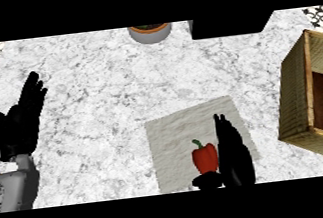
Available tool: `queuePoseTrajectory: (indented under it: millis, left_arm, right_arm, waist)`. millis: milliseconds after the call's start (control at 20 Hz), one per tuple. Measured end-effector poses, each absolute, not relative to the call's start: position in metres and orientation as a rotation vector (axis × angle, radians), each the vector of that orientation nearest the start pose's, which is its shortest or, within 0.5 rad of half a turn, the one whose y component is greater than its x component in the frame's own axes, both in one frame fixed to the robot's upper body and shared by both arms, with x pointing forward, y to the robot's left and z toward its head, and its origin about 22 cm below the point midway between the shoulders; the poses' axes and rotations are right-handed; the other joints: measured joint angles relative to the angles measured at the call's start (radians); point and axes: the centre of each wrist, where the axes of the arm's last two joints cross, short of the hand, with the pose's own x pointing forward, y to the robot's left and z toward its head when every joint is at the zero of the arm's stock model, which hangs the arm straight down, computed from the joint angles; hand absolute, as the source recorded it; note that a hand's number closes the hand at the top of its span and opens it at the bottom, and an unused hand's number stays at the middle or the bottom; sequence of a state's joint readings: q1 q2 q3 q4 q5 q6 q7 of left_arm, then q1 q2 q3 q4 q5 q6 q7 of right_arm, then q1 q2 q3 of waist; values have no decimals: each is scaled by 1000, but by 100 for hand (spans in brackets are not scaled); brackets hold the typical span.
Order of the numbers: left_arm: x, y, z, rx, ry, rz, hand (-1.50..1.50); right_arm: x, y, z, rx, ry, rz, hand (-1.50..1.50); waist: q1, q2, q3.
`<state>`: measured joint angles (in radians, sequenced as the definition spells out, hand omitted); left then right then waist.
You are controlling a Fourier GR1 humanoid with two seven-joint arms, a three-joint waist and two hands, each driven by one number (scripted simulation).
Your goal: Pick the bell pepper from the placemat and place it in the basket
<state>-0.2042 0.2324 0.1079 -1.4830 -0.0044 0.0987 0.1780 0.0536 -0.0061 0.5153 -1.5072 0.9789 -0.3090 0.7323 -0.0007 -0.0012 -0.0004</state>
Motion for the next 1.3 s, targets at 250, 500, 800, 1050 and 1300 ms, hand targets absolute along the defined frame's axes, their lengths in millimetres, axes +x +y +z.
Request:
queuePoseTrajectory:
  millis: [250, 500, 800, 1050, 1300]
  left_arm:
    - [288, 293, 53, 286, -1514, -27, 0]
    - [287, 298, 51, 285, -1514, -27, 0]
    - [288, 297, 51, 281, -1515, -30, 0]
    - [290, 298, 50, 287, -1512, -24, 0]
    - [286, 296, 47, 287, -1511, -22, 0]
  right_arm:
    - [209, -111, -29, -766, -1044, 634, 150]
    - [216, -117, -36, -719, -1048, 723, 150]
    - [211, -119, -41, -686, -1095, 713, 150]
    - [202, -121, -46, -654, -1142, 717, 150]
    - [158, -113, -46, -512, -1248, 875, 150]
  waist:
    - [0, -4, -3]
    - [0, -13, -11]
    - [-5, -21, -18]
    - [-5, -24, -20]
    - [-6, -27, -20]
